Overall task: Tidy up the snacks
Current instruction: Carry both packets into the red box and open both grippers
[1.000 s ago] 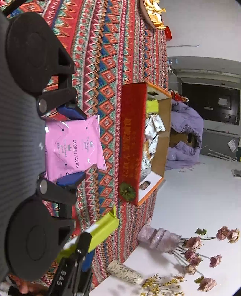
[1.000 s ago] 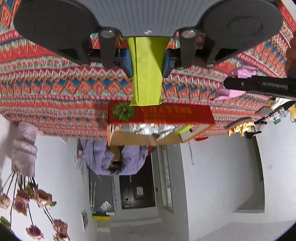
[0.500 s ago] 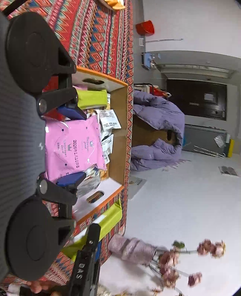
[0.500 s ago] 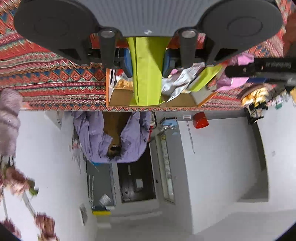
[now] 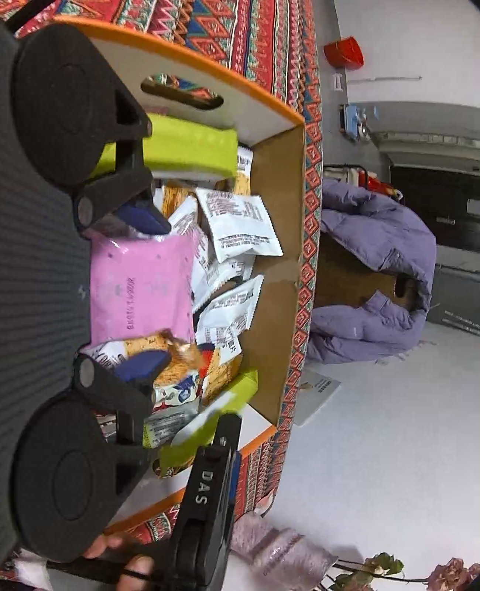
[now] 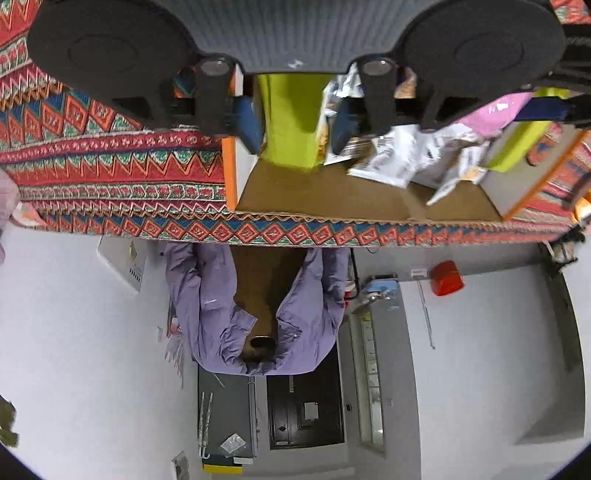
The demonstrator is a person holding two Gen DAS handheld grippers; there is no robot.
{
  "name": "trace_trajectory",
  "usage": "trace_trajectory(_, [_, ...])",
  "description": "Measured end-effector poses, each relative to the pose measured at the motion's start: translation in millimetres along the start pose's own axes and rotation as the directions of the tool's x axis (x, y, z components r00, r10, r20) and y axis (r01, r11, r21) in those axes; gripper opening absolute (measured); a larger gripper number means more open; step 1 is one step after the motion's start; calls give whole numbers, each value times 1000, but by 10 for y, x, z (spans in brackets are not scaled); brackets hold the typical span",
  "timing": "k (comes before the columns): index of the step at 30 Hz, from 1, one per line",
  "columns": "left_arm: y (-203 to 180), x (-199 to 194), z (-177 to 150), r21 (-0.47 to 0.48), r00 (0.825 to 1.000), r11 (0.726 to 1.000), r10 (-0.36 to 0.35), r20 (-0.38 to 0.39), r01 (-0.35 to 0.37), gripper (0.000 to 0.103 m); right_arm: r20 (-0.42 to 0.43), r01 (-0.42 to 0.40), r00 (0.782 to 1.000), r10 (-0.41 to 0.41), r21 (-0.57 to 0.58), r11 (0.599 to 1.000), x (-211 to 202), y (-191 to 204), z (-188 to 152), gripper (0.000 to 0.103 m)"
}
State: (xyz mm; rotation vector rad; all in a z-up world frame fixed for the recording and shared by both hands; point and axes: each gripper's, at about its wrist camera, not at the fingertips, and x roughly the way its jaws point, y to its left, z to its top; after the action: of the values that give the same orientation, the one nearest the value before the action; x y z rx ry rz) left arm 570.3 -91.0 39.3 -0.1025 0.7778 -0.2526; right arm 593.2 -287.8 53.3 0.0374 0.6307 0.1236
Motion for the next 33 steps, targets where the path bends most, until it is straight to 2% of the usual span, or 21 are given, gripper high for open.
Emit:
trace_trajectory(1, [6,2,0,-2,1000,1000,-3,3,3,82,3,-1,1000,1,-5,1000,34,5,7,60])
trace_trajectory(2, [13,3,4,-3,1000,1000,-6,6,6,84,6,-1,1000,1,-6,1000,49,11,4,61])
trace_trajectory(6, [33,3,26,-6,1000,1000,-15,2,15,84,13,-13,1000,13,-24,1000,4,32,-11,70])
trace_trajectory(12, [19,-236,76,26,999,1000,-6,44,5,84,16,-29,999,30,-45,999,-144,75,4,71])
trace_trajectory(17, [72,-615,153,56,993,997,43,107,-49,84,47,-45,998,48,-60,997,-454,108,76,75])
trace_trajectory(20, [97,-915,155,79,986,994,66,155,-79,86,67,-55,996,59,-68,996,-731,136,82,85])
trace_trajectory(24, [100,-1323,75,106,968,987,95,231,-122,90,104,-57,992,67,-90,994,-1168,200,56,87])
trace_trajectory(27, [76,-1633,-42,115,954,984,100,282,-137,95,129,-65,989,78,-97,993,-1482,249,-14,95])
trace_trajectory(33, [1,-2163,-385,152,933,977,85,348,-146,98,177,-87,979,105,-111,990,-2080,405,-289,96])
